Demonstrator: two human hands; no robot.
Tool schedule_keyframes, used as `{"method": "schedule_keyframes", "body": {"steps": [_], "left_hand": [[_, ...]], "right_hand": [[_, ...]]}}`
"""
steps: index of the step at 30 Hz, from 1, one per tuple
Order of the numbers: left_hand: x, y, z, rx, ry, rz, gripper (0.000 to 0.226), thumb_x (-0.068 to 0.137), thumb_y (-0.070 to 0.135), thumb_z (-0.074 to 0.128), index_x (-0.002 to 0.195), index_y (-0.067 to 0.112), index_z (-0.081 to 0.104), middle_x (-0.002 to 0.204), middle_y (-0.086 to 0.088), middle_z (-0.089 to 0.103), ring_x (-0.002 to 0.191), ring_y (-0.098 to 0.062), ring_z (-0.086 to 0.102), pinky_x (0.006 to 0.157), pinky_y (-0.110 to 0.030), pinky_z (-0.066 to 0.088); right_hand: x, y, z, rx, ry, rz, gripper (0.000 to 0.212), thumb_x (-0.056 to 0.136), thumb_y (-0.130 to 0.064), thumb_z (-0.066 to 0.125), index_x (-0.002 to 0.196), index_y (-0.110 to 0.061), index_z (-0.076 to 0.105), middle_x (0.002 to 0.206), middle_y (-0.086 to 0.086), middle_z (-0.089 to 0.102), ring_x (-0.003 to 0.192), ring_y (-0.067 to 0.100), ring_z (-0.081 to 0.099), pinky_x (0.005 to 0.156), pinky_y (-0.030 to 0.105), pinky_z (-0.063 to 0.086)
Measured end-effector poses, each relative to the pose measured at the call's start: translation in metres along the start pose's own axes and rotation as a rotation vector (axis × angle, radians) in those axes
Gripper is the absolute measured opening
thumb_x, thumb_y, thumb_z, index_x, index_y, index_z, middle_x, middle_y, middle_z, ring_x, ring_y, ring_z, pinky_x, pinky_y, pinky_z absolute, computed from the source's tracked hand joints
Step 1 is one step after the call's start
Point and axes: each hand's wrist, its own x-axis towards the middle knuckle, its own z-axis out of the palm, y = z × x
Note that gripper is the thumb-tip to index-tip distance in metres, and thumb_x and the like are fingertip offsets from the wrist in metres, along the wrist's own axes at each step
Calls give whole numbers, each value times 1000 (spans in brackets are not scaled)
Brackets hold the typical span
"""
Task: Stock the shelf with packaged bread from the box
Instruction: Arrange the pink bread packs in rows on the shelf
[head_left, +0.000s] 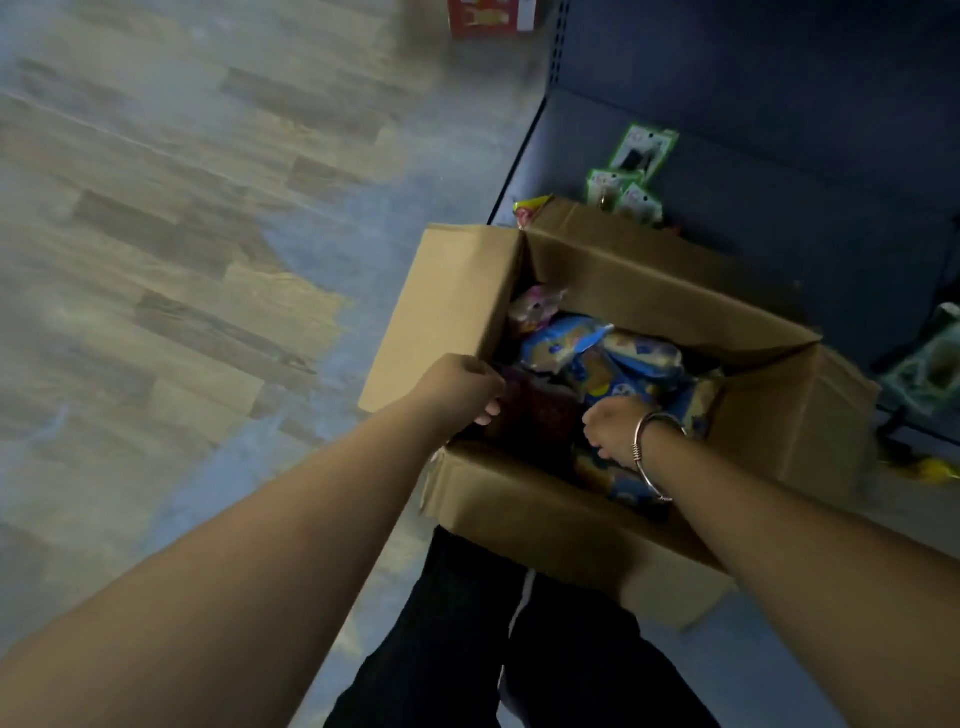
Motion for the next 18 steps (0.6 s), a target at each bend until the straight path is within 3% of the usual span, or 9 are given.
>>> {"method": "schedule_keyframes", "body": {"steps": [3,5,6,7,10,12,15,18], "left_hand": [[43,-14,16,10,10,74,12,90,7,51,92,6,63,71,-9,59,61,-16,53,41,-5,39],[62,-27,20,47,22,106,12,87,5,54,81,10,63,76,-12,62,70,-20,57,62,-16,49],[74,-35,24,58,31,112,18,87,3,54,74,13,61,78,-13,63,73,-22,60,70,-24,51],[86,-42,27,58,41,105,24,87,0,52,70,16,59,78,-14,65,73,-23,63,71,-29,52],[115,-55,36,72,151,150,25,82,-2,53,70,18,61,87,-16,72,80,-29,70,73,-38,58],[128,-52,43,185,149,230,20,81,4,57,90,18,68,99,-8,71,95,-25,67,87,-36,53],[146,-49,56,235,-17,229,33,87,6,53,118,13,61,100,-2,60,92,-17,58,81,-23,43],[156,-52,62,170,-67,176,28,90,5,52,117,7,58,89,-4,58,80,-16,54,66,-20,42]], "right_hand": [[52,12,13,-81,47,-12,31,92,-9,47,64,-22,42,99,7,45,93,21,41,83,23,34],[75,18,16,-118,103,-9,18,91,-9,46,99,-10,62,118,12,52,108,31,50,90,26,40],[92,23,22,-126,140,-20,29,91,-8,46,118,-6,58,127,14,52,116,32,50,93,28,41],[106,27,28,-120,177,-41,35,90,-7,47,124,-5,55,132,16,51,122,32,49,96,28,41],[148,38,50,-101,378,-199,32,86,-4,51,116,-2,61,150,14,33,138,28,31,112,28,28],[168,38,58,-160,387,-225,34,87,-7,53,120,-1,59,150,14,30,140,28,28,114,27,23],[185,34,63,-306,184,-126,50,91,-13,51,140,-8,38,147,19,31,135,35,32,109,35,30],[196,38,64,-522,206,-124,58,92,-19,52,145,-11,28,152,14,23,141,33,20,114,38,22]]}}
